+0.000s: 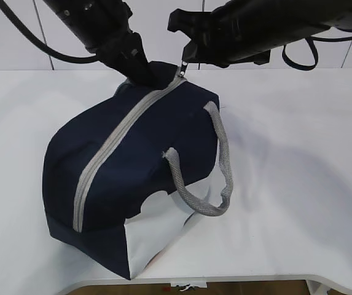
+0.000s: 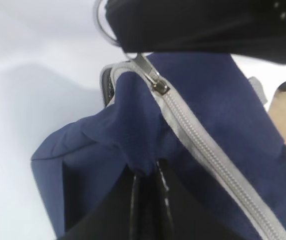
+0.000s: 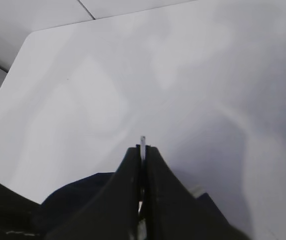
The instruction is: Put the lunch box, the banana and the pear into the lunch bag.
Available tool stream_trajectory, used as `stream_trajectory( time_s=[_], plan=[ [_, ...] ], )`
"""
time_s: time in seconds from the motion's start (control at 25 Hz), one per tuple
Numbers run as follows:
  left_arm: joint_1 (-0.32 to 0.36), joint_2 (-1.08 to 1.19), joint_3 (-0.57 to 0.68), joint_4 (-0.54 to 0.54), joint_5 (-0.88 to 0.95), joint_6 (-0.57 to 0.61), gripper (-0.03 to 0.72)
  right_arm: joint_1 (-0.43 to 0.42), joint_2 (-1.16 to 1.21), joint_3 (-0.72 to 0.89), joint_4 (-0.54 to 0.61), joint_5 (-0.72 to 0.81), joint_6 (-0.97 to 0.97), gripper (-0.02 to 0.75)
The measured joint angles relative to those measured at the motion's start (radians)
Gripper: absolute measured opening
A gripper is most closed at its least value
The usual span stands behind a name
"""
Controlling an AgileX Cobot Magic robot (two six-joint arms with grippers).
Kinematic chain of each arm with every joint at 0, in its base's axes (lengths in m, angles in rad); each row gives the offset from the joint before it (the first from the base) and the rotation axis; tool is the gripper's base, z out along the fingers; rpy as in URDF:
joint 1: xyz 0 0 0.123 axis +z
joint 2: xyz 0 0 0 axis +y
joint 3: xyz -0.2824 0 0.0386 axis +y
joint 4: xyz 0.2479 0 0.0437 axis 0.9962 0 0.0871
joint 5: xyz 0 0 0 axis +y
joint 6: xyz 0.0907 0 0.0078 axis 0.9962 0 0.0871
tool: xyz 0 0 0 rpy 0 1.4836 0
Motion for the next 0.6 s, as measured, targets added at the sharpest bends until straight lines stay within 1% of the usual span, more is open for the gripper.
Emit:
stream_trajectory(
  time_s=[0.16,0.48,0.6],
  plan=[
    [0.000,0.000,-0.002,0.030,-0.002,0.002,0.015,0.000,-0.014,0.000,-0.020,-0.005,0.000,-0.011],
    [0.000,0.000,-0.006,0.032,-0.004,0.002,0.015,0.005,-0.030,0.000,-0.071,-0.016,-0.002,-0.011],
    [0.000,-0.006,-0.007,0.032,-0.008,0.002,0.015,-0.005,-0.030,0.000,-0.079,-0.020,-0.002,-0.011]
  ],
)
